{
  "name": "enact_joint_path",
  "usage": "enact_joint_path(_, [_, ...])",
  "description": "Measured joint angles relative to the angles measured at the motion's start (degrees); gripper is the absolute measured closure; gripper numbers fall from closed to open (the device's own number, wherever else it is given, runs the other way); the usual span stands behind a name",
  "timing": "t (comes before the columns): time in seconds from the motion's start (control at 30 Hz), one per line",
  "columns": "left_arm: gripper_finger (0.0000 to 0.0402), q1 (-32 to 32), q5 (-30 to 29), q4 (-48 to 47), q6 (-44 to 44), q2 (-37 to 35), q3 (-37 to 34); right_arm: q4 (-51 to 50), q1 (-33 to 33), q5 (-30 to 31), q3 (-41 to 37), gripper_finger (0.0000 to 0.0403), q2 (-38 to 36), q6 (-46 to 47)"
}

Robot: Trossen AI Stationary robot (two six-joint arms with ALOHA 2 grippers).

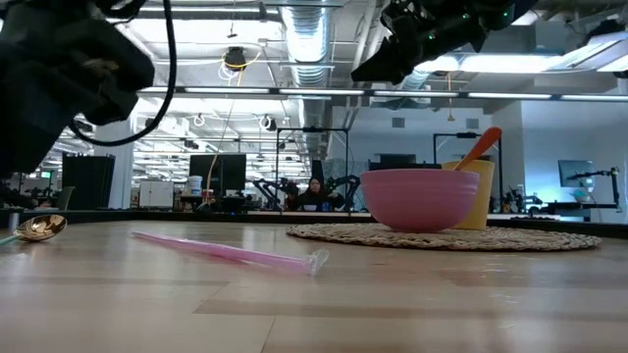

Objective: Pick & Place Utensil
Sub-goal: Put the green spoon into the pink bowl

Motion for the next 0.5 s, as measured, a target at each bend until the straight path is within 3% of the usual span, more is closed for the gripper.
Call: enact_joint_path(0.5, [0.0302,-1.21,-2.77,12.35,-5.23,0.0,-10.67,0.0,0.0,0.04,0.02,0.033,0.02,-1.98])
